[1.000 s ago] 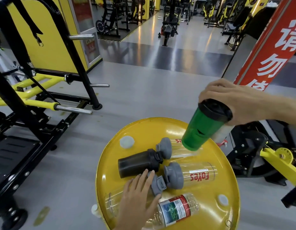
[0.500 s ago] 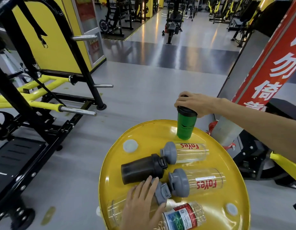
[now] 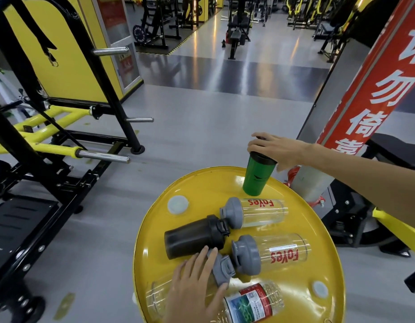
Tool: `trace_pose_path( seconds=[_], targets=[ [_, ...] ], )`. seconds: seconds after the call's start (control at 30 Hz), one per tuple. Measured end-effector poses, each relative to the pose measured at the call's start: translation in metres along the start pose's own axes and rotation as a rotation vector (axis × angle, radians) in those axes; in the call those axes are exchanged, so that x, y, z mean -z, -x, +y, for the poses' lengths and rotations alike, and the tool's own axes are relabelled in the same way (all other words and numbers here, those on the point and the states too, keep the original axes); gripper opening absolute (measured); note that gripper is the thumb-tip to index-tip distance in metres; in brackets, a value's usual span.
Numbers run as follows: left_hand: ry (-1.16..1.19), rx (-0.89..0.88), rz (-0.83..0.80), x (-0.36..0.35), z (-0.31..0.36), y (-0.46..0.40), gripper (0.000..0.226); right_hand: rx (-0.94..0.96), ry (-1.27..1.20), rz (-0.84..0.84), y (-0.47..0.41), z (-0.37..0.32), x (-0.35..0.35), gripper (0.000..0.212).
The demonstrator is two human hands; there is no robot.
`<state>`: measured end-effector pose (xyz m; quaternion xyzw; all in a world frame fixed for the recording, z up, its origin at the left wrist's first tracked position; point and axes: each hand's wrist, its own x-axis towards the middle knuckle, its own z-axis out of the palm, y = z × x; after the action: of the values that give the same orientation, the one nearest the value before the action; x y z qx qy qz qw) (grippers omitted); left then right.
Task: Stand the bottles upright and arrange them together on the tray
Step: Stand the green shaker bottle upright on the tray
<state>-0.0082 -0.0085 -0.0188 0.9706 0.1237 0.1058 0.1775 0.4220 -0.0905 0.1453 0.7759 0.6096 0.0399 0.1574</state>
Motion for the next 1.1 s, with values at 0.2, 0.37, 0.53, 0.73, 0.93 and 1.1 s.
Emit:
trace_pose_path(
  seconds=[0.2, 0.37, 0.53, 0.73, 0.93, 1.1],
  targets=[
    [0.004, -0.015, 0.009, -0.003, -0.007, -0.005, 0.072, -0.067, -0.207, 0.063, 0.0, -0.013, 0.008, 0.076],
    [-0.009, -0.015, 0.055, -0.004, -0.005, -0.005, 0.074, -0.498, -0.6, 0.055, -0.007, -0.021, 0.009, 0.111],
    [-0.019, -0.016, 0.058, -0.007, -0.005, -0.004, 0.075, -0.493, -0.712, -0.02, -0.015, -0.011, 0.012, 0.097],
    [-0.013, -0.01, 0.03, -0.005, -0.005, -0.005, 0.075, -0.344, -0.731, -0.071, -0.015, -0.005, 0.015, 0.092],
    [-0.001, -0.021, 0.031, 0.001, -0.004, -0.005, 0.071, -0.363, -0.754, -0.07, -0.013, -0.009, 0.013, 0.1],
    [-0.006, -0.041, 0.016, 0.007, -0.007, -0.01, 0.078, -0.445, -0.71, 0.079, 0.001, -0.03, 0.011, 0.119]
  ],
)
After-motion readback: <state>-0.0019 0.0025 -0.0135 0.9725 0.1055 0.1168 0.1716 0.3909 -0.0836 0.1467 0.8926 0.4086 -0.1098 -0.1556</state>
